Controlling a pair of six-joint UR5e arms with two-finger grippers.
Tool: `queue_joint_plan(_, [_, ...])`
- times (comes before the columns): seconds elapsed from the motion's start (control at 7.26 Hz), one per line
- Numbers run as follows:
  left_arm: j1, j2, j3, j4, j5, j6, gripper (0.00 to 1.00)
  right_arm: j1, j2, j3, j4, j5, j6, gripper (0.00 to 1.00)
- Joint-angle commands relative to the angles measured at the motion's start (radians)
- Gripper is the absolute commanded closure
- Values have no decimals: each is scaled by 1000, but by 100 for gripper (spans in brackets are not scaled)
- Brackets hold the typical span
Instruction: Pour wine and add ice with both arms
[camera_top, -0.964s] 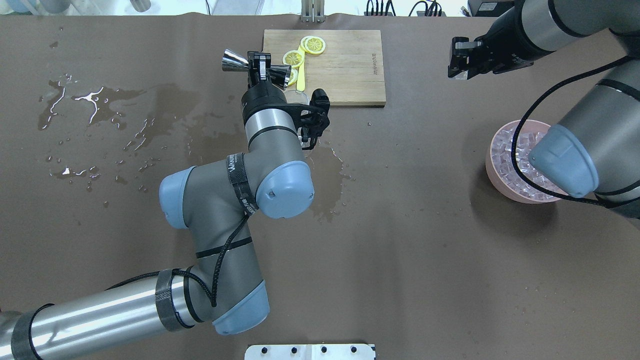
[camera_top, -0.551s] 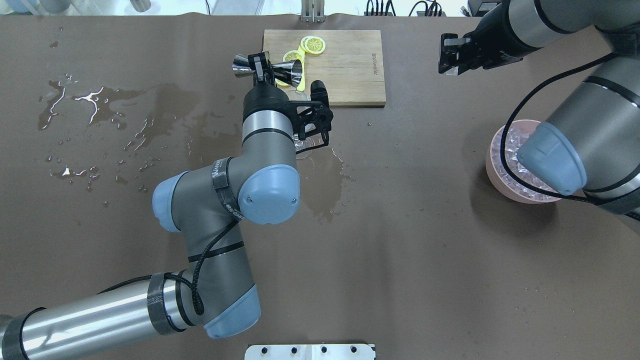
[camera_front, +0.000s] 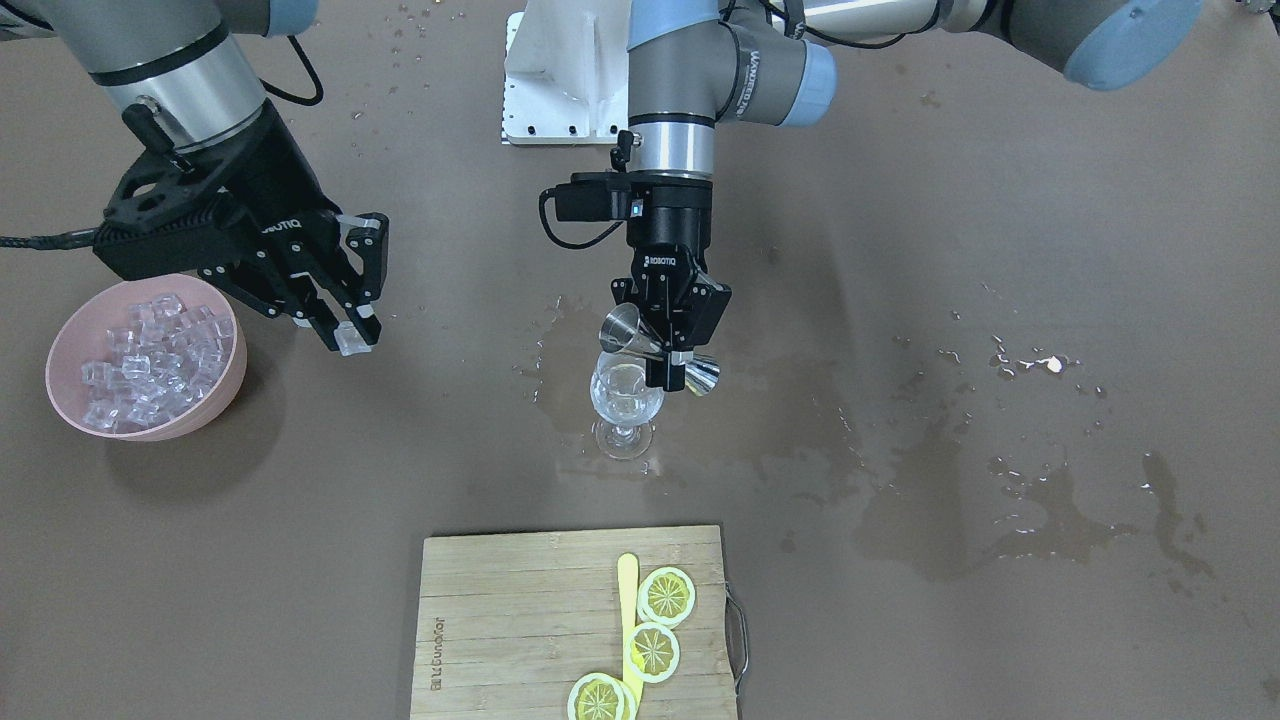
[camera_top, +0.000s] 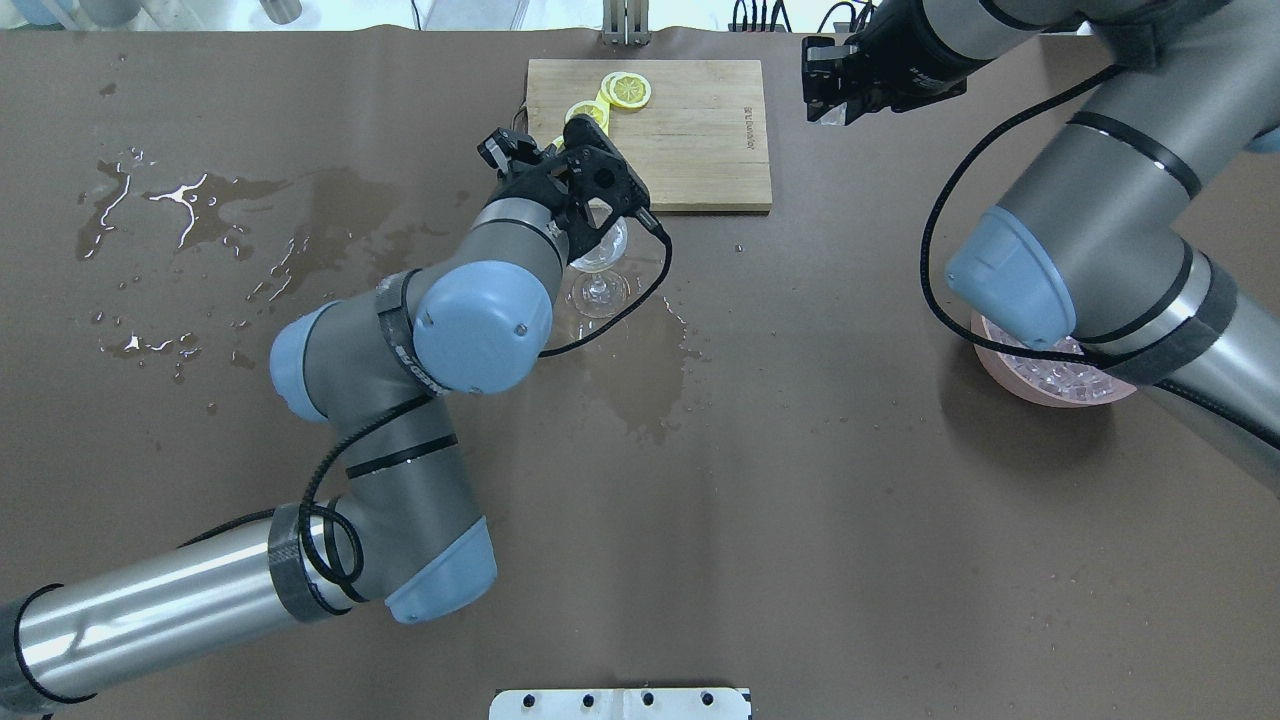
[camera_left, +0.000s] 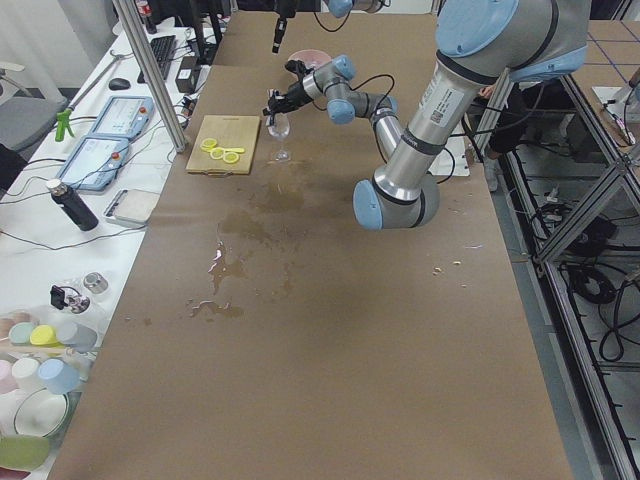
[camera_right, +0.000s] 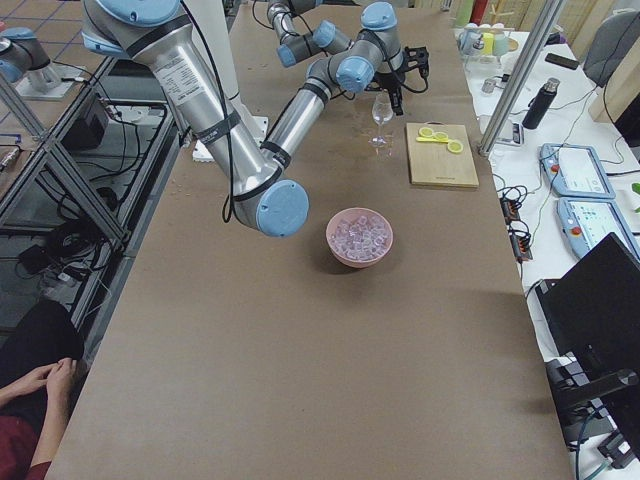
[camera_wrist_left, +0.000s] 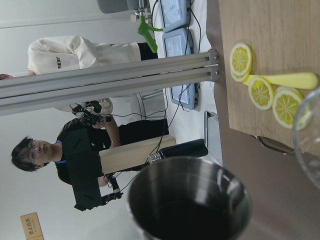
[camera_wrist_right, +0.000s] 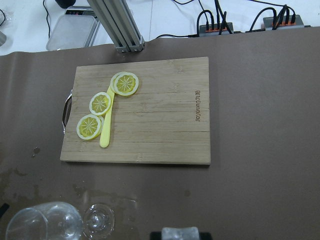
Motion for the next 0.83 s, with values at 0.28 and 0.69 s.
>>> queue_joint_plan(0.28, [-215,163,-99,-84,-305,-56,100,-32,128,-131,-6,-14,6,92])
queue_joint_plan(0.69, [-286,422,20,-583,-320,-108,100,-92,256,-282,-11,-80,5,92])
